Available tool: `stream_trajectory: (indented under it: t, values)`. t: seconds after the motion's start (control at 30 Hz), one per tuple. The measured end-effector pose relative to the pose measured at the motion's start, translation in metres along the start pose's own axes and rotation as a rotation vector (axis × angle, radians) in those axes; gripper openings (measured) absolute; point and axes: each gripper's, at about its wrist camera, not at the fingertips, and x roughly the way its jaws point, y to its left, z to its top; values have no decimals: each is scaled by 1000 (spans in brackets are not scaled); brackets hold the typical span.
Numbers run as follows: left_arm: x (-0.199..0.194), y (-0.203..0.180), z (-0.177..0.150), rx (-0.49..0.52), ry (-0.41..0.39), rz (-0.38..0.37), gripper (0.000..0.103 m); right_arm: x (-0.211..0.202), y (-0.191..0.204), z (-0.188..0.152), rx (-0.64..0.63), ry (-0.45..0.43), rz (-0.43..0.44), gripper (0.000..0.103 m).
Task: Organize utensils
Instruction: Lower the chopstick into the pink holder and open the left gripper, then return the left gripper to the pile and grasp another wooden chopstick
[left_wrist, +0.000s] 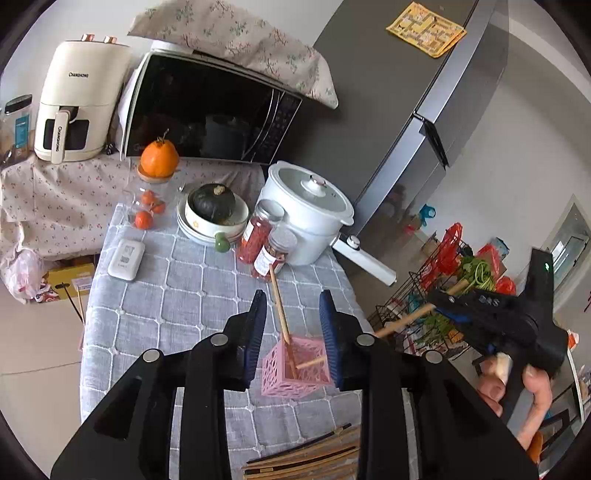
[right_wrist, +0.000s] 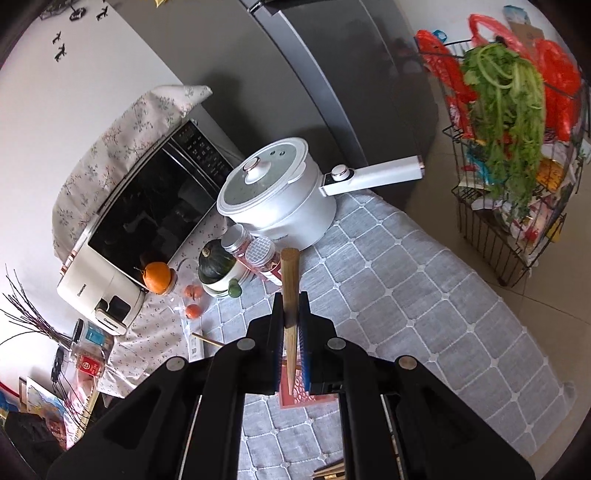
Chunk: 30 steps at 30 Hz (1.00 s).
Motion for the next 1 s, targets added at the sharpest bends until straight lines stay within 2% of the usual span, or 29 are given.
stream_trajectory:
  t: [0.07, 0.13, 0.17, 0.2, 0.37, 0.6, 0.73, 1.0]
  values:
    - [3, -1, -2, 9, 13, 4, 32, 12, 1, 1, 3, 23, 3, 15]
    - [5, -2, -4, 14, 22, 6, 36, 17, -2, -1, 15, 28, -7, 30]
    - [6, -2, -5, 19, 26, 8, 43, 16, -5, -4, 19, 25, -10, 39]
    - [7, -4, -6, 24, 30, 8, 46, 14, -8, -7, 22, 19, -11, 46]
    - [11, -13, -15, 55, 45, 9, 49, -1, -24, -24, 21, -23, -50, 65]
    - [22, -31, -32, 115, 81, 22, 73, -20, -51, -59, 19, -59, -123, 81]
    - [32, -41, -46, 152, 114, 36, 96, -26, -65, -78, -4, -67, -177, 92]
    - [63, -67, -80, 283, 228, 69, 96, -35, -73, -107, -156, -99, -346, 95]
